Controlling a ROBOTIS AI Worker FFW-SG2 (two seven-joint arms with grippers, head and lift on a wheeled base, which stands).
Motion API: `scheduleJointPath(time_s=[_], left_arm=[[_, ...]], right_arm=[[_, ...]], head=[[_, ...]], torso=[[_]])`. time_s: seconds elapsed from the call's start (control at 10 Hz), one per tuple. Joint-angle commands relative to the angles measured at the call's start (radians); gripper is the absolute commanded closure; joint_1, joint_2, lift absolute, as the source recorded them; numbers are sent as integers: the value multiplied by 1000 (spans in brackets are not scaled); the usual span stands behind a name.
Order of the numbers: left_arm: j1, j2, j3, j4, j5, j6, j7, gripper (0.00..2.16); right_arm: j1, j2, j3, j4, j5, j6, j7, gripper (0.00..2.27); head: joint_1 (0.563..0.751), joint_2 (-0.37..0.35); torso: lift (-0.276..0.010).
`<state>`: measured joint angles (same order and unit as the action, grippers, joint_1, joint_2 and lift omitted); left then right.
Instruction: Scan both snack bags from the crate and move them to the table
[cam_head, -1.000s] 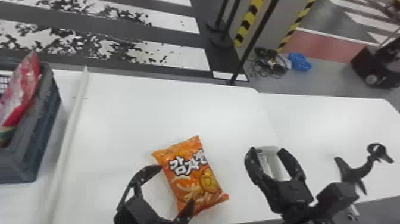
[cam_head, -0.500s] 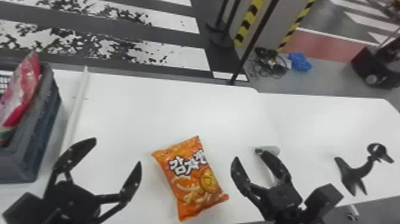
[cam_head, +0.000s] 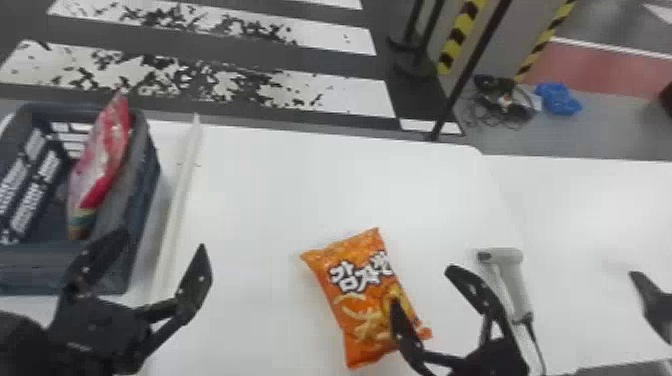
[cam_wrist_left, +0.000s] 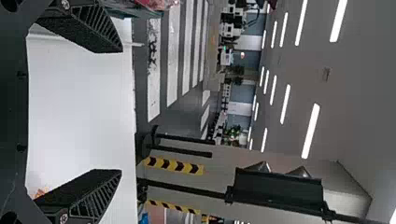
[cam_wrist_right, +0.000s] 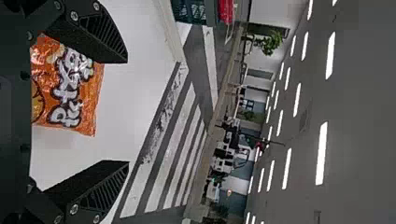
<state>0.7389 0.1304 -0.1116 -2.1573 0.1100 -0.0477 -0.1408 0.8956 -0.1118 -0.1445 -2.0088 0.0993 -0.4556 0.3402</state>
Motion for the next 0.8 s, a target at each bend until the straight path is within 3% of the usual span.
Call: scheduleJointPath(time_s=[0.0, 0.3, 0.4, 0.5, 0.7], left_arm=[[8, -6, 18, -44, 5, 124, 24, 80], [27, -6, 52, -68, 28, 124, 43, 80], [34, -6, 72, -78, 66, 127, 35, 76], [39, -6, 86, -85, 89, 127, 27, 76], [45, -6, 92, -99, 89, 127, 23, 76]], right_arm=[[48, -26, 40, 1, 80, -79, -63, 171], [48, -97, 103, 85, 226, -91, -167, 167], [40, -108, 109, 119, 258, -91, -185, 167], [28, -132, 120, 154, 293, -88, -230, 167], [-12, -163, 143, 226, 355, -70, -271, 167]], head=[[695, -138], [695, -45], [695, -14], [695, 5], [695, 13]], torso=[[-87], [-87], [-87], [-87], [-87]])
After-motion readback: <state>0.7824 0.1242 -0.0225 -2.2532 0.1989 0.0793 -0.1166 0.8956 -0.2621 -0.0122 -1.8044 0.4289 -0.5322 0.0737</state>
